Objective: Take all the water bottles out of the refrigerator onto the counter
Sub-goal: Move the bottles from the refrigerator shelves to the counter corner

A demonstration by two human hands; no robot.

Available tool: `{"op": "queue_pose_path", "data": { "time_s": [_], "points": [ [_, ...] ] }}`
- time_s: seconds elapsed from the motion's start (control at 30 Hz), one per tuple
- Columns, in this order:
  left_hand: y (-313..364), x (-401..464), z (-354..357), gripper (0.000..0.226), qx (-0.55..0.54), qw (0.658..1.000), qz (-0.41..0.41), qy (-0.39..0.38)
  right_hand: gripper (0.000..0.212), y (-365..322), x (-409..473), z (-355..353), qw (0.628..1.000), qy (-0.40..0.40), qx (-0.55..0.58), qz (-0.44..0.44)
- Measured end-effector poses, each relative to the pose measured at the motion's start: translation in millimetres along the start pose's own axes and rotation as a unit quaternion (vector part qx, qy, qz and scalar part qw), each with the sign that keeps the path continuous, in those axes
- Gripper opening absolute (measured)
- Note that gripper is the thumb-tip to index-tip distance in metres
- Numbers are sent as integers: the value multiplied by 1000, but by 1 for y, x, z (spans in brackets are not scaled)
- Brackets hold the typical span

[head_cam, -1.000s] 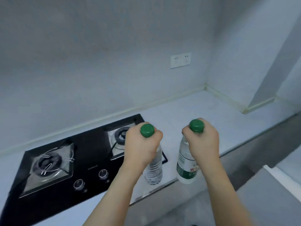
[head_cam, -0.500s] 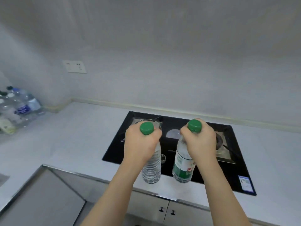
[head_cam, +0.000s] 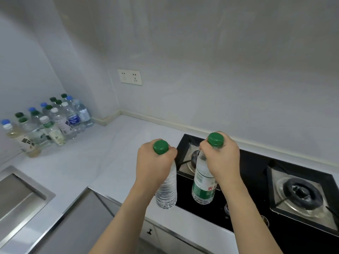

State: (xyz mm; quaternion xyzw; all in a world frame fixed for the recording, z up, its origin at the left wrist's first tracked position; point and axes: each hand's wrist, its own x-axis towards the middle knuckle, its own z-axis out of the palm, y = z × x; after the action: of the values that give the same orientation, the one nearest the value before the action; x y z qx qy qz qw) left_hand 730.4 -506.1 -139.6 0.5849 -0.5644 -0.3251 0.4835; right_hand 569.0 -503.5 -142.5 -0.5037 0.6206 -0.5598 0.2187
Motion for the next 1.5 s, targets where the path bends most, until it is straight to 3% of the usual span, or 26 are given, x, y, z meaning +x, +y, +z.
{"op": "queue_pose_path", "data": {
  "time_s": [0.33, 0.57, 0.7, 0.97, 1.07, 1.2, 1.37, 1.5],
  "points": [
    [-41, 95, -71, 31, 1, 998, -25, 50, 14, -19, 51, 137, 997, -67, 29, -15],
    [-90, 162, -155, 30, -6, 992, -54, 116, 13, -40, 64, 258, 990, -139, 25, -12],
    [-117, 203, -206, 32, 1, 991, -72, 111, 12, -55, 67, 329, 986, -160, 46, 11],
    [-190, 280, -318, 15, -42, 984, -84, 151, 13, -77, 78, 490, 966, -235, 99, 50],
    [-224, 300, -353, 19, 43, 981, -101, 162, 15, -78, 75, 543, 954, -266, 121, 68],
    [-267, 324, -404, 30, 239, 942, -157, 178, 15, -79, 66, 620, 935, -313, 128, 105],
    [-298, 338, -441, 38, 276, 918, -240, 155, 19, -80, 53, 684, 909, -368, 128, 145],
    [-320, 353, -469, 37, 286, 906, -280, 137, 19, -82, 48, 736, 891, -429, 84, 123]
  ]
}}
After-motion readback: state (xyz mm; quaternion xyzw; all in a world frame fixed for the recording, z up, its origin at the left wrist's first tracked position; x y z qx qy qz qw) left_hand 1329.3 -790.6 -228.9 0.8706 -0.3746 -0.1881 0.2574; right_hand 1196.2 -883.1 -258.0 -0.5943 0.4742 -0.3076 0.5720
